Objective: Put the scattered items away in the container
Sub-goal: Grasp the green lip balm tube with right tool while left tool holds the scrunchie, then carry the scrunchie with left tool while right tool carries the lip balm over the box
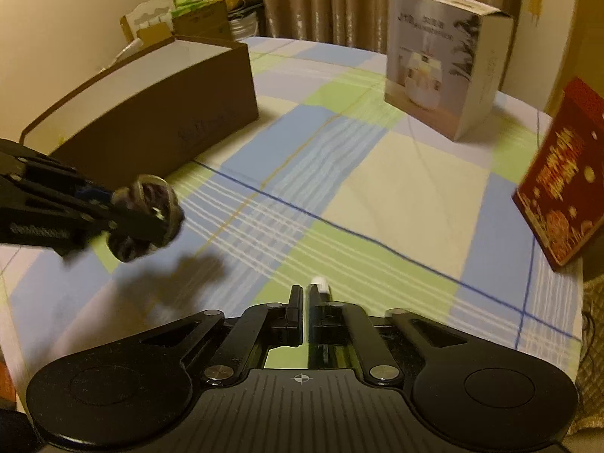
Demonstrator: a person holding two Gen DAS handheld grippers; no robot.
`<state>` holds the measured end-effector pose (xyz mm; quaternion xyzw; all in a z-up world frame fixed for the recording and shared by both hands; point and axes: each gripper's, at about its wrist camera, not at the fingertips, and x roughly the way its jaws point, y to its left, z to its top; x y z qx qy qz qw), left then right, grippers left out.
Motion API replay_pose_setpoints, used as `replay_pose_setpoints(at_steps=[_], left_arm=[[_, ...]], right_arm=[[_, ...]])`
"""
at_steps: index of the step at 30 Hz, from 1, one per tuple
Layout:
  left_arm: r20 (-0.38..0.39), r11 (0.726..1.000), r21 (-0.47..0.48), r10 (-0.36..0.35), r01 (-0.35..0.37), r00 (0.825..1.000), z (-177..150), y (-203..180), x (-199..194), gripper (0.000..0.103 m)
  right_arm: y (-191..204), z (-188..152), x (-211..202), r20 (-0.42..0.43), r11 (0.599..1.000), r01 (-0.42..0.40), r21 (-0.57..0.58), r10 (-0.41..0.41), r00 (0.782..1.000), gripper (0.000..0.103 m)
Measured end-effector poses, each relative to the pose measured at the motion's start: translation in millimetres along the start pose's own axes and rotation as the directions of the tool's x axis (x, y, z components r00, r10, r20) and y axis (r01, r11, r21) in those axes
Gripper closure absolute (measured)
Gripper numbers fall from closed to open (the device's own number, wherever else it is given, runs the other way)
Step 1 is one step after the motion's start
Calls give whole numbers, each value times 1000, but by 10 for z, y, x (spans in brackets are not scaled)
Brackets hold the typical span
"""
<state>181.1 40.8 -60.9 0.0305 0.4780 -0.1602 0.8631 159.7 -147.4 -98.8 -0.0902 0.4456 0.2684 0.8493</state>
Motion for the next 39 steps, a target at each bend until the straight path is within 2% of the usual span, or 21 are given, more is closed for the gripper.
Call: replay_pose_setpoints(at_steps=[1,2,4,5,6,7,10,11,12,13,14,17,18,21,26,32,39], left_arm=[[0,1000,-2,-2,2,1000,-17,10,-15,86],[1,1000,-5,-2,2,1000,-34,18,-27,86],[1,1000,-9,-1,1,1000,-67,34,-43,86],[1,1000,-13,-3,3,1000,-83,44,-49,86],[-1,1000,-17,-4,4,1000,-97,52,-50,86],[-4,1000,-20,-4,4,1000,-111,58,-48,86],[-8,1000,-21,-1,1,1000,-131,64,-43,86],[-7,1000,-21,-1,1,1000,-131,62,-48,86],[-5,1000,-20,-1,1,1000,-132,60,-56,86],[-4,1000,-19,0,0,1000,-128,55,-60,86],[-4,1000,-18,2,-2,1000,-125,54,-63,86],[-7,1000,-13,5,-6,1000,-122,51,-58,86],[-8,1000,-12,6,-6,1000,-122,48,-54,86],[-16,1000,-8,1,-1,1000,-133,35,-39,86],[-23,1000,9,-12,12,1000,-140,9,-35,86],[-22,999,30,-18,19,1000,-141,-2,-79,86],[-1,998,53,-36,36,999,-131,30,-219,86]], right_arm=[[-10,-34,-6,1,1000,19,6,-19,1000,20],[-12,-80,-28,23,999,46,7,-47,999,7],[-19,-137,-34,19,999,37,-21,-36,999,9],[-21,-153,-21,16,999,42,-25,-42,999,14],[-31,-166,1,12,999,37,-25,-37,999,27],[-43,-171,48,0,1000,22,-17,-22,1000,31],[-60,-168,172,-19,1000,23,-8,-23,1000,33],[-49,-167,209,-20,1000,25,-18,-25,999,39],[-39,-157,259,-28,999,22,-27,-23,999,57],[-40,-158,315,-45,999,17,-28,-18,999,65],[-41,-163,362,-57,999,19,-27,-21,998,68],[-8,-192,410,-48,997,49,-55,-52,998,69],[8,-199,406,-48,996,56,-65,-59,997,82],[62,-219,383,-67,996,47,-82,-53,996,83],[18,-296,253,-82,1000,1,5,0,997,83],[61,-241,-61,-25,998,-34,62,36,999,83],[247,-123,-289,12,996,-54,68,54,998,83]])
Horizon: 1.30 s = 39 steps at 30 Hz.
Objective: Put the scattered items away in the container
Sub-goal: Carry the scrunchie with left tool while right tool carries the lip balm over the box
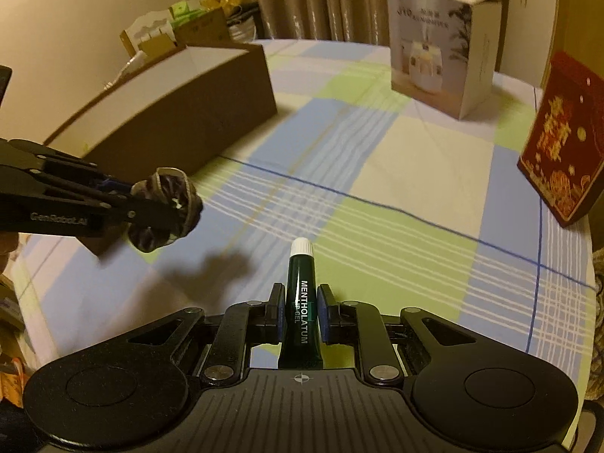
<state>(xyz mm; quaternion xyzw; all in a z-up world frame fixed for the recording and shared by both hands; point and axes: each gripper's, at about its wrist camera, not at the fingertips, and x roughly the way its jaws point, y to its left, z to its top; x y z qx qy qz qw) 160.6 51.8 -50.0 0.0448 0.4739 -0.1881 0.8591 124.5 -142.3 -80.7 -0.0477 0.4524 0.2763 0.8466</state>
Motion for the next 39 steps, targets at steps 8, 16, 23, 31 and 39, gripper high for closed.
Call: replay_pose_setpoints(at_steps=[8,16,23,31,39], left_arm=[[58,999,32,-27,25,998,29,135,-336,86],[120,998,59,-37,30,992,-9,602,-853,86],[159,997,68,15,-26,987,12,1263,-1188,86],[162,992,107,53,-71,985,117,1973,-1213,86],[106,986,167,-15,-3,994,466,2379,-801,86]], right_arm=[[367,214,-210,83,996,-76,36,73,994,83],[1018,587,-242,167,986,-164,13,160,973,83],[1676,1029,-30,211,974,-225,-18,224,952,83],[2165,1513,484,193,984,-180,-1,177,965,83],[2069,1845,1011,150,998,-50,43,43,988,83]])
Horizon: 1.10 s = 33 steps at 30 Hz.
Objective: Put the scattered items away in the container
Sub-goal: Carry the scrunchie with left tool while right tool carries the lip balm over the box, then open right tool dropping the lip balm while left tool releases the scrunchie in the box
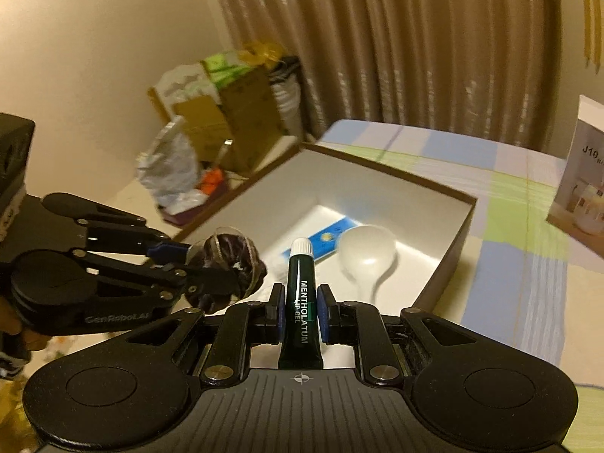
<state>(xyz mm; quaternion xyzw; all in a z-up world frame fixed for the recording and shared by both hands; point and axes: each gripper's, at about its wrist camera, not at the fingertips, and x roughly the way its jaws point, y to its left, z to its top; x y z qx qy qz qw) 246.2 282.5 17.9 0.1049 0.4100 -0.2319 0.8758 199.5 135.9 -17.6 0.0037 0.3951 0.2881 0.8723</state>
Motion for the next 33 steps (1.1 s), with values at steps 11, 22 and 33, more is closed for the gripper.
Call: replay_pose_setpoints(at_steps=[11,22,33], left_arm=[[-55,997,5,-71,71,996,300,272,829,86],[-111,995,-17,-96,95,989,405,401,1371,86],[-134,995,-19,-99,97,986,394,437,1492,86]], right_arm=[[-487,310,694,-79,984,179,15,-177,981,83],[-538,332,1023,-121,957,260,-126,-275,954,83],[-542,321,1048,-127,956,235,-177,-259,957,83]])
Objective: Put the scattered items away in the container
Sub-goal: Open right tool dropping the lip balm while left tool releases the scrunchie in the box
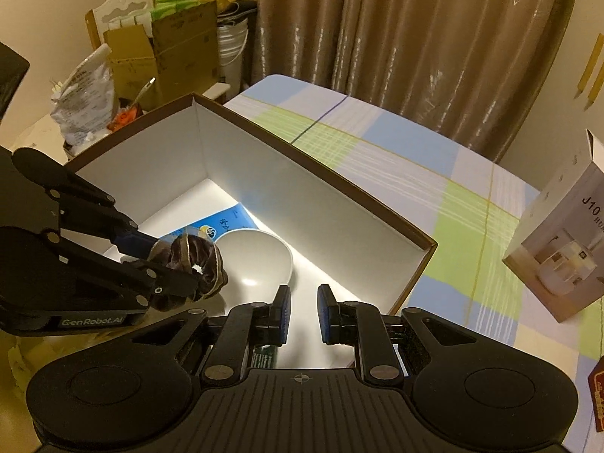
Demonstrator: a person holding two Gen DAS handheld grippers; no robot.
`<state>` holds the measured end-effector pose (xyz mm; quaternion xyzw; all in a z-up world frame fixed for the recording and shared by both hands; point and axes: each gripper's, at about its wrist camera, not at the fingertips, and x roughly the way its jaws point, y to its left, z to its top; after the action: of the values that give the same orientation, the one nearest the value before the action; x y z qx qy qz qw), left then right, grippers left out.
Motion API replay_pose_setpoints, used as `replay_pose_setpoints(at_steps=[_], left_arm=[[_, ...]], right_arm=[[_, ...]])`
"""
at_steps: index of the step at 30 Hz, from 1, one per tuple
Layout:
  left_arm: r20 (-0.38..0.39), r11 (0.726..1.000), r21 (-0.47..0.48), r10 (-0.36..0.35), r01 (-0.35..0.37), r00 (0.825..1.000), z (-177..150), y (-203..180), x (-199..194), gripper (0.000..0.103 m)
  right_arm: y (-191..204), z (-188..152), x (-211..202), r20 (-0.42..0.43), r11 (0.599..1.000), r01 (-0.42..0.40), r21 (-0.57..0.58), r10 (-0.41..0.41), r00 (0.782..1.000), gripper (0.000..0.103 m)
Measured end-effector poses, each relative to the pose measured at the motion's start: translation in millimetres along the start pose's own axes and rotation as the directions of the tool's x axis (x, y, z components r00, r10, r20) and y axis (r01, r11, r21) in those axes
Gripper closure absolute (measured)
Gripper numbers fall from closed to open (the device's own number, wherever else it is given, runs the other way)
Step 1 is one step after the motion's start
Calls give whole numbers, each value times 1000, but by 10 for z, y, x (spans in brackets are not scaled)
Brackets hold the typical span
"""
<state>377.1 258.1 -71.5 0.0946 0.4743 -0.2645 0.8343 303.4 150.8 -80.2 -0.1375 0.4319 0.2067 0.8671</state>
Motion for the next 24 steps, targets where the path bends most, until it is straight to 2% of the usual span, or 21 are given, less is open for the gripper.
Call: replay_pose_setpoints(at_steps=[5,7,8,9,12,15,18,24], left_arm=[[-11,1000,1,-3,3,1000,-4,-18,38,84],[-13,1000,-2,-3,3,1000,-2,-24,46,79],[-17,1000,0,-2,2,1000,-3,-29,50,76],[-21,1000,5,-4,4,1000,-7,-36,48,74],[-30,999,30,44,-43,999,-32,-47,58,57],[-36,999,8,38,-37,999,-42,-7,28,52],[-34,998,18,56,-55,998,-56,-13,-13,40],[-45,996,31,82,-81,996,-86,-15,-95,33]], right_arm=[[-11,17,-33,9,1000,-11,10,11,1000,81],[7,19,-81,37,1000,-30,-3,30,999,34],[25,13,-130,72,1000,-26,-13,27,997,18],[42,13,-159,90,1000,-6,-26,8,996,14],[60,15,-166,81,999,-10,-43,13,997,14],[78,-5,-170,85,999,-15,-50,19,996,14],[112,-10,-166,80,999,-17,-49,21,997,13],[134,-49,-254,93,999,-34,-41,37,995,3]])
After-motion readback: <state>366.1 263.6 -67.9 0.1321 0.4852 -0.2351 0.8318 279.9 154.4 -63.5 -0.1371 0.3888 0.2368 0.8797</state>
